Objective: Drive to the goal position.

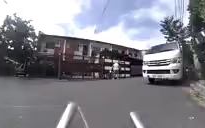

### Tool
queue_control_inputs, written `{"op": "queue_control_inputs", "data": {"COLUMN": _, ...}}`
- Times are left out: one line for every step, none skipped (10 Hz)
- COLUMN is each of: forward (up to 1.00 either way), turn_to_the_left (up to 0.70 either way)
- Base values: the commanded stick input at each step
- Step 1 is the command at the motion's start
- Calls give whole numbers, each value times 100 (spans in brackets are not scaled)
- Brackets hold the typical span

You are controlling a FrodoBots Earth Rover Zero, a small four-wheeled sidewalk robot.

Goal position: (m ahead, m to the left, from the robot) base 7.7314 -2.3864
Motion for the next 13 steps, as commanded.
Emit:
{"op": "queue_control_inputs", "data": {"forward": 100, "turn_to_the_left": -29}}
{"op": "queue_control_inputs", "data": {"forward": 100, "turn_to_the_left": -3}}
{"op": "queue_control_inputs", "data": {"forward": 100, "turn_to_the_left": 0}}
{"op": "queue_control_inputs", "data": {"forward": 100, "turn_to_the_left": 0}}
{"op": "queue_control_inputs", "data": {"forward": 100, "turn_to_the_left": 0}}
{"op": "queue_control_inputs", "data": {"forward": 100, "turn_to_the_left": 0}}
{"op": "queue_control_inputs", "data": {"forward": 100, "turn_to_the_left": 0}}
{"op": "queue_control_inputs", "data": {"forward": 100, "turn_to_the_left": -40}}
{"op": "queue_control_inputs", "data": {"forward": 100, "turn_to_the_left": -40}}
{"op": "queue_control_inputs", "data": {"forward": 100, "turn_to_the_left": -38}}
{"op": "queue_control_inputs", "data": {"forward": 100, "turn_to_the_left": -26}}
{"op": "queue_control_inputs", "data": {"forward": 100, "turn_to_the_left": -8}}
{"op": "queue_control_inputs", "data": {"forward": 100, "turn_to_the_left": 0}}
